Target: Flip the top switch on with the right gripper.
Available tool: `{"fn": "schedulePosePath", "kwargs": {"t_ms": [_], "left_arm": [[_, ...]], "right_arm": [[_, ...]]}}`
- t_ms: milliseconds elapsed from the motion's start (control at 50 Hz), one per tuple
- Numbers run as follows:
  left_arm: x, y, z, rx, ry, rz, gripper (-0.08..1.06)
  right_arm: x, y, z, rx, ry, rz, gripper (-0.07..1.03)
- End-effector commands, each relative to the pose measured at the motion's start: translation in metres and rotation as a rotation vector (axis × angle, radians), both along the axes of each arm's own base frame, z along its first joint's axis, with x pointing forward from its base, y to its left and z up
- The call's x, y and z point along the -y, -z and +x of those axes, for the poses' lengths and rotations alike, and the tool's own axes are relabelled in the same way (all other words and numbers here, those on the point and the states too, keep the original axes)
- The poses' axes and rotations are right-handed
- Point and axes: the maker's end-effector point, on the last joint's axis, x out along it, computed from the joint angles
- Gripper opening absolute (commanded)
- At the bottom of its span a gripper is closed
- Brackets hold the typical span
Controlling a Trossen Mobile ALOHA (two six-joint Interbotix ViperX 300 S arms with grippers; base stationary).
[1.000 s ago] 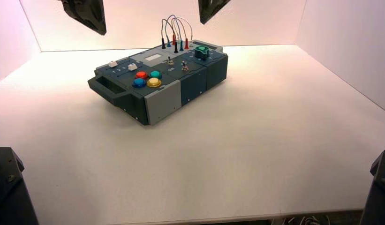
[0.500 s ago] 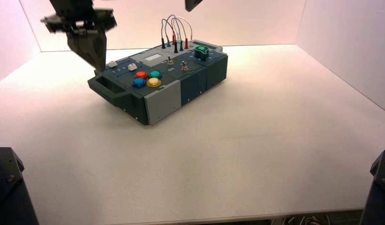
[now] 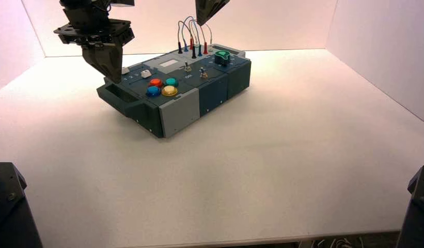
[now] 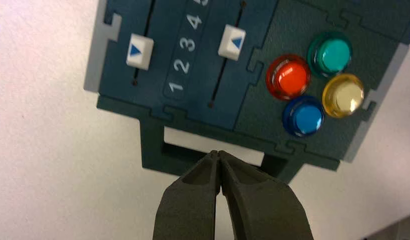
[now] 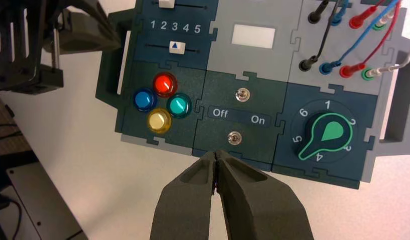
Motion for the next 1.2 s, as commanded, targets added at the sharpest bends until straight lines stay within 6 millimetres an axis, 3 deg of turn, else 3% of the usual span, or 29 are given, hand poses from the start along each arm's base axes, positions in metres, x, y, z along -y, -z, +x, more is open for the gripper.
{"fn": "schedulePosePath", "kwargs": {"t_ms": [20, 620, 980, 1200], "left_arm": [[-0.002, -0.003, 0.01, 0.037, -0.009, 0.0, -0.03], [-0.024, 0.025, 0.025, 0.009, -0.053, 0.034, -0.03], [-0.024, 0.031, 0.024, -0.009, -0.055, 0.037, -0.03], [-0.023, 0.03, 0.024, -0.011, -0.057, 0.035, -0.03]], "right_arm": [[-0.007, -0.021, 0.006, 0.046, -0.015, 0.033, -0.02], [-0.014, -0.012, 0.008, 0.025, -0.042, 0.018, -0.02], [-0.029, 0.01, 0.004, 0.025, -0.07, -0.018, -0.02], [-0.038, 0.024, 0.012, 0.052, -0.045, -0.019, -0.02]]}}
